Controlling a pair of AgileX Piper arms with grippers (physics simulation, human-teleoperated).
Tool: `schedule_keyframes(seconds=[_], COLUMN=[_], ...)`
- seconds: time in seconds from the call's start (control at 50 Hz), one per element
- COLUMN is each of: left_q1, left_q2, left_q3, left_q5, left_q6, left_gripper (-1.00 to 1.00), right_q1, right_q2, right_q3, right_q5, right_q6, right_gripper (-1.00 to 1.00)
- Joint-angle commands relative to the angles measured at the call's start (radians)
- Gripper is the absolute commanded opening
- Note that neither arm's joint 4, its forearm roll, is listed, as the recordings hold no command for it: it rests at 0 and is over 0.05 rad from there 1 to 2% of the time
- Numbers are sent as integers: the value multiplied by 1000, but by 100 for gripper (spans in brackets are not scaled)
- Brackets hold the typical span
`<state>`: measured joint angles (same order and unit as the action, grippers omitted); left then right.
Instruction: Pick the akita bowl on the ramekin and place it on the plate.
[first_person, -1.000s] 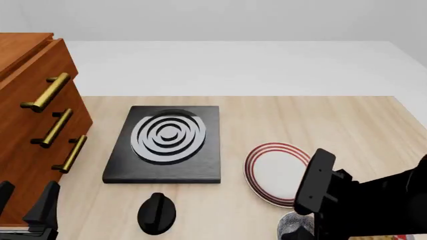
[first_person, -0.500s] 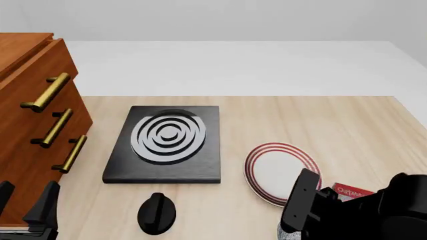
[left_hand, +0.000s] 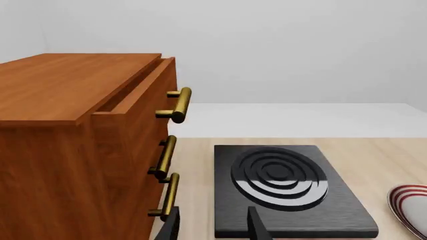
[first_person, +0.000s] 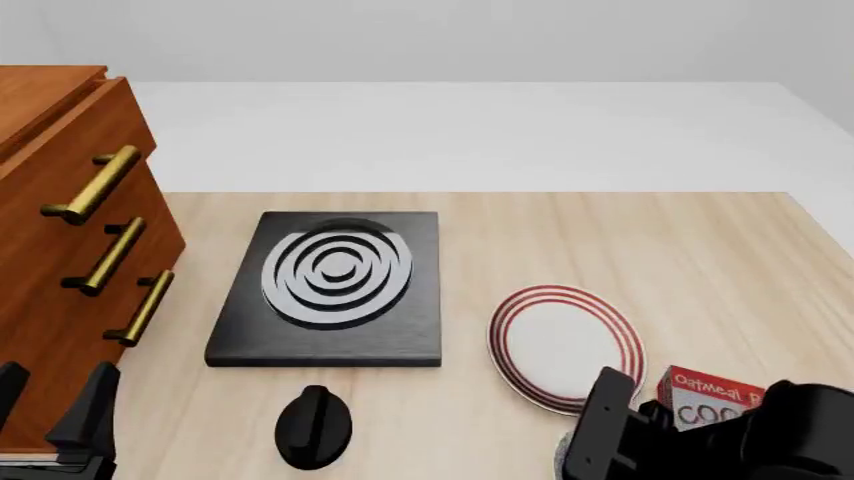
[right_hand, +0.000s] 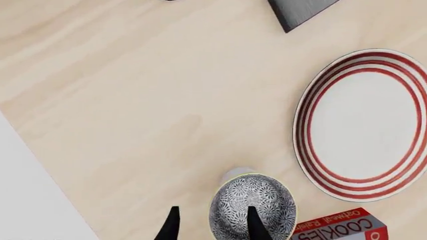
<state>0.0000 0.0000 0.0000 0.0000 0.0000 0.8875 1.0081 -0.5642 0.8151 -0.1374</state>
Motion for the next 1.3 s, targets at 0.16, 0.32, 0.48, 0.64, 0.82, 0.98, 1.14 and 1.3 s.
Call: schedule_keyframes(seconds=[0.16, 0.32, 0.48, 0.64, 0.82, 0.98, 1.14, 1.3], left_q1=[0, 0, 0, 0, 0, 0, 0, 0], left_q2=[0, 0, 0, 0, 0, 0, 0, 0], left_q3=[0, 0, 0, 0, 0, 0, 0, 0], left_q5=[0, 0, 0, 0, 0, 0, 0, 0], left_q6=[0, 0, 0, 0, 0, 0, 0, 0], left_gripper=[100, 100, 100, 100, 100, 100, 100, 100], right_q1=[-18, -27, 7, -17, -16, -56, -61, -48], right_q2=[12, 18, 43, 47, 66, 74, 79, 78], right_q3=[57, 57, 102, 113, 125, 169, 168, 143], right_q5=[-47, -40, -95, -111, -138, -187, -193, -164], right_q6=[-8, -17, 26, 8, 9, -20, -14, 3], right_gripper=[100, 100, 100, 100, 100, 100, 100, 100])
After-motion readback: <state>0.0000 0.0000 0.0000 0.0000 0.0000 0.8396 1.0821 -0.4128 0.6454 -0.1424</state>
